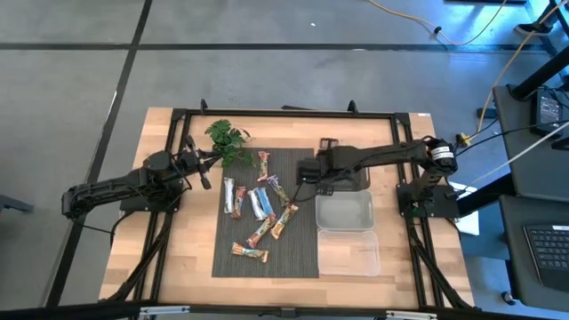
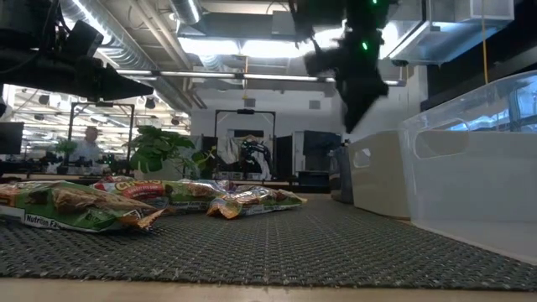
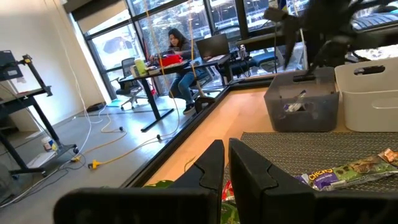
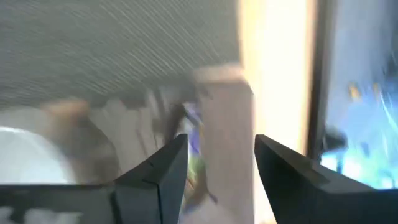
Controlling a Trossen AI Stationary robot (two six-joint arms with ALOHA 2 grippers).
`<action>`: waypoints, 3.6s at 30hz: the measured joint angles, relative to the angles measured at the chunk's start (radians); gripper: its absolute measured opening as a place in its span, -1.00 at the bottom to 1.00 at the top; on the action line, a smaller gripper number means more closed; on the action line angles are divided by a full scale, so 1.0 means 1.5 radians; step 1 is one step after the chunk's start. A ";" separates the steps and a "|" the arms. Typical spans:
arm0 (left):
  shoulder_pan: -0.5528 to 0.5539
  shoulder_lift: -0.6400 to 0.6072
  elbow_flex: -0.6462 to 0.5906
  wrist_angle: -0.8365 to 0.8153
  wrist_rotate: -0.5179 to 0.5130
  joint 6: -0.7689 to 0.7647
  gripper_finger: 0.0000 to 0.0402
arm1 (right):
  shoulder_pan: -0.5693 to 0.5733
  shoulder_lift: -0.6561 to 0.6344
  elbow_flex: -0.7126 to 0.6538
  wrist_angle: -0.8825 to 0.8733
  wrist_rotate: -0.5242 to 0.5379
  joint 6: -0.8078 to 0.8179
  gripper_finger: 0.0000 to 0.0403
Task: Pick and place Granola Bars by type
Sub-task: Put the yellow granola bar into the gray bin
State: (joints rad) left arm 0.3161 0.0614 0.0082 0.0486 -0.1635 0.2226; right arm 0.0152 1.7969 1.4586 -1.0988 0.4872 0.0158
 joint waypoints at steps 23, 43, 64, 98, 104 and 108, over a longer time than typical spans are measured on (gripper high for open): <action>0.000 0.001 0.000 0.000 0.001 0.000 -0.91 | 0.099 0.045 -0.065 0.465 -0.421 -0.275 -0.06; 0.000 0.007 0.000 -0.001 0.001 0.000 -0.91 | 0.097 0.165 -0.068 0.515 -0.426 -0.296 -0.06; 0.000 0.007 0.000 -0.001 0.000 0.000 -0.91 | 0.082 0.201 -0.065 0.513 -0.410 -0.274 -0.45; 0.000 0.007 0.000 -0.006 0.021 -0.001 -0.91 | 0.159 0.044 0.099 -0.006 -0.265 0.028 -0.55; 0.000 0.007 0.000 -0.006 0.021 -0.001 -0.91 | 0.180 -0.032 -0.050 0.032 -0.250 0.144 -0.55; 0.000 0.007 0.000 -0.006 0.020 -0.001 -0.91 | 0.181 -0.106 -0.164 0.135 -0.248 0.193 -0.55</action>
State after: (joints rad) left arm 0.3157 0.0719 0.0086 0.0404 -0.1331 0.2211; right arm 0.2863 1.6373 1.2127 -0.8962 0.1150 0.3048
